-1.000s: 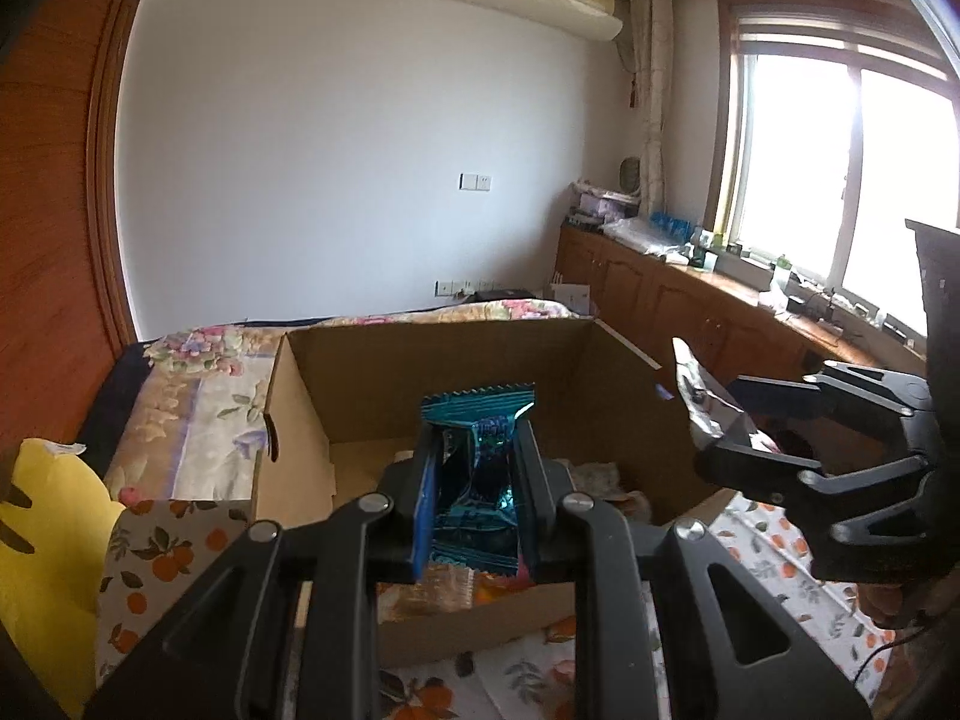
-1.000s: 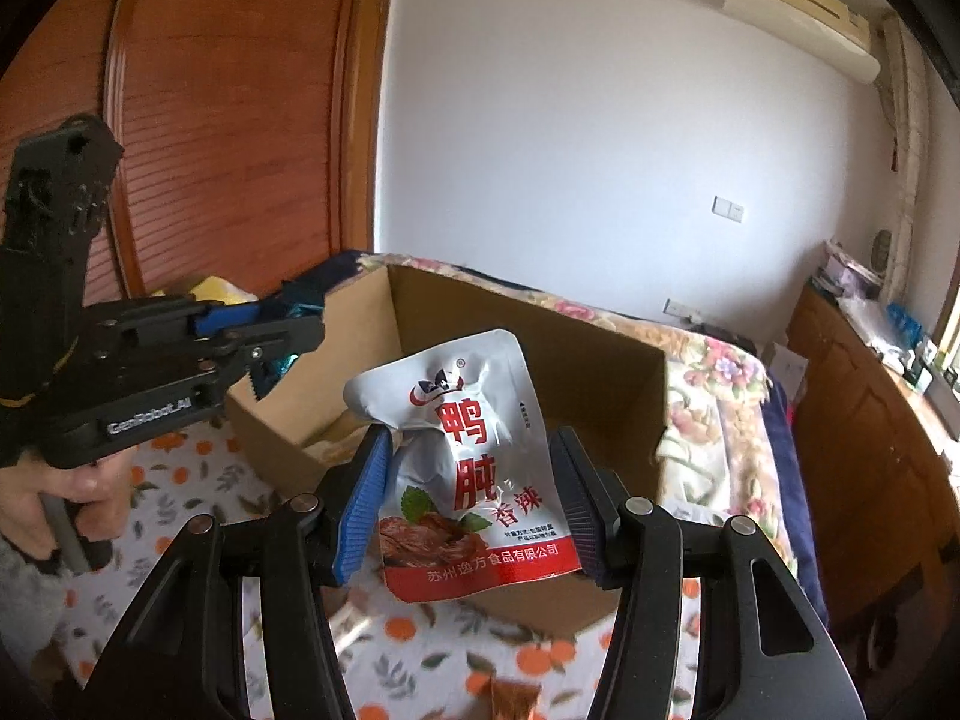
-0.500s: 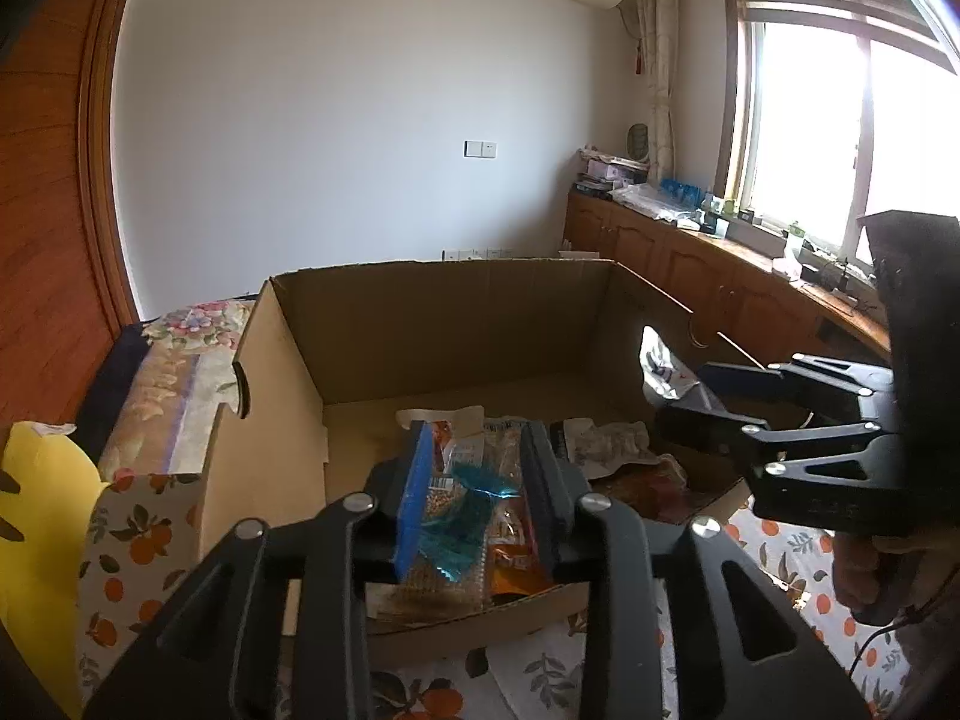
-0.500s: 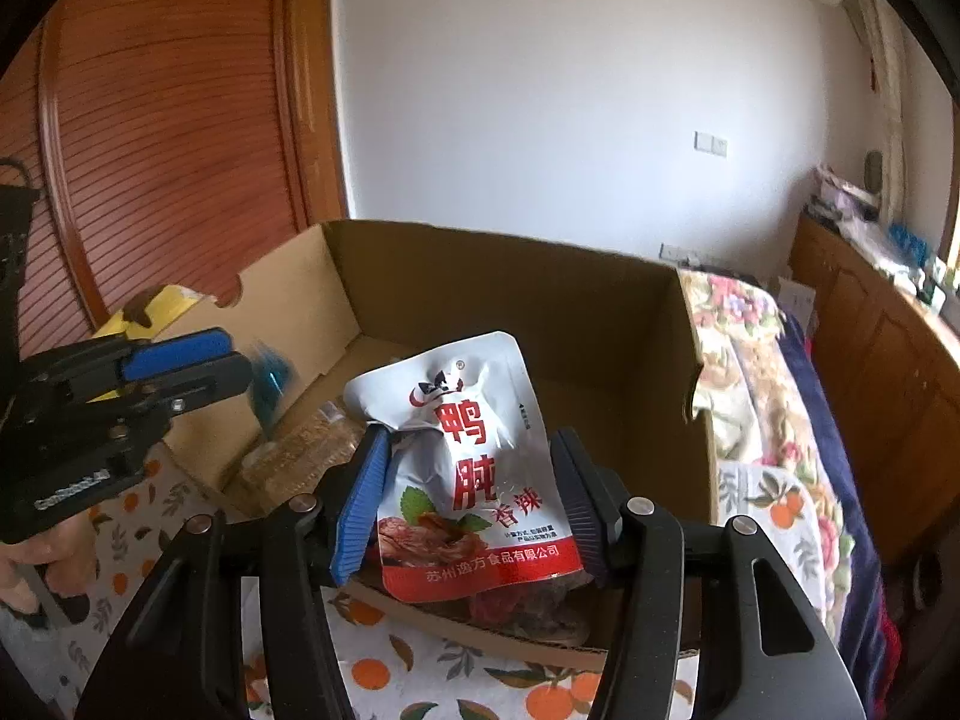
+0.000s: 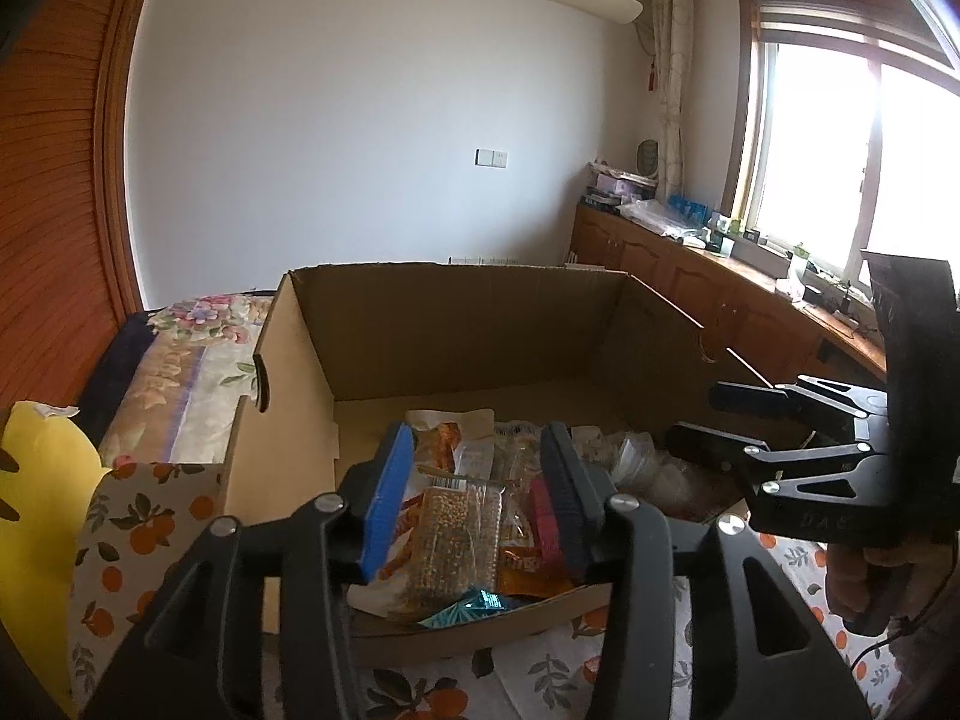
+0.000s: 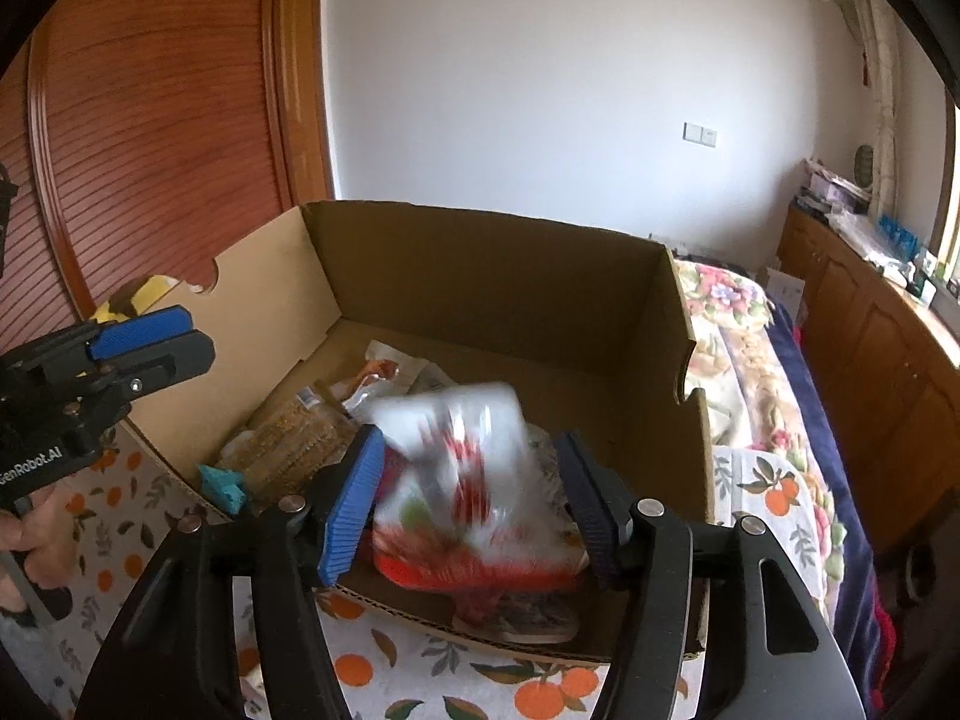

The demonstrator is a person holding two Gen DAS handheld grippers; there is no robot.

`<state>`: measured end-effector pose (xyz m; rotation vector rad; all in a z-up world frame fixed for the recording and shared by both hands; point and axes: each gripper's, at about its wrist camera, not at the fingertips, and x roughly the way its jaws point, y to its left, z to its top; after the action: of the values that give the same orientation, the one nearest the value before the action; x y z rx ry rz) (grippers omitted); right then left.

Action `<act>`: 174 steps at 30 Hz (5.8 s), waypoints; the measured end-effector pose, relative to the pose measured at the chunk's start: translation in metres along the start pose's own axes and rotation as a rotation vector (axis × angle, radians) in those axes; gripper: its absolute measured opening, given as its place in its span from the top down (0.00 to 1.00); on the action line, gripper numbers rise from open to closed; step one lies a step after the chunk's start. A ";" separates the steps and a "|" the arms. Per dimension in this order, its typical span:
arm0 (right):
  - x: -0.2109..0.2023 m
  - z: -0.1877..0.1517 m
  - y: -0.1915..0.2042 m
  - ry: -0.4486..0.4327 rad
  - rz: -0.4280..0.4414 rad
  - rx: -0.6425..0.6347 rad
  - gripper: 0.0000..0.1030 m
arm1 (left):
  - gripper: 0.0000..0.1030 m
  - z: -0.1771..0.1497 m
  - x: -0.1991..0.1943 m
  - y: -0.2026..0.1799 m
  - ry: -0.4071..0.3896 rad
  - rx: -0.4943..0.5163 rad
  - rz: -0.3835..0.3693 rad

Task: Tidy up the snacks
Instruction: 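Open both tools to drop the packets into the box and withdraw, then lower the right tool to the brown foil packet while the left tool approaches the white bar, then close the right tool on the brown foil packet while the left tool grasps the white bar, then lift and carry the brown packet and white bar with both tools over the box, then open both tools to drop the packets into the box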

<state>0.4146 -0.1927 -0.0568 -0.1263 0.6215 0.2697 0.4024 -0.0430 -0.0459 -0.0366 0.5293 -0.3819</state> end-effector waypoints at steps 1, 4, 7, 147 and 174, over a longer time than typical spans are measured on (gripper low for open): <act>-0.001 -0.001 0.000 -0.002 -0.001 -0.002 0.36 | 0.54 0.000 0.000 0.001 -0.002 -0.001 0.001; -0.002 -0.001 -0.001 -0.003 -0.004 -0.001 0.34 | 0.54 0.000 0.000 0.002 -0.003 -0.004 -0.001; -0.014 -0.003 -0.004 -0.028 0.005 0.013 0.34 | 0.54 0.000 0.000 0.002 -0.006 -0.002 -0.001; -0.110 -0.078 0.018 -0.019 0.159 0.011 0.80 | 0.80 -0.067 -0.076 -0.052 0.125 0.088 0.024; -0.021 -0.007 0.008 -0.023 0.110 -0.063 0.80 | 0.80 0.012 0.007 0.008 0.068 0.039 0.047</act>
<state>0.3921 -0.1906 -0.0504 -0.1495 0.5982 0.3964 0.4165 -0.0392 -0.0404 0.0266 0.5888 -0.3488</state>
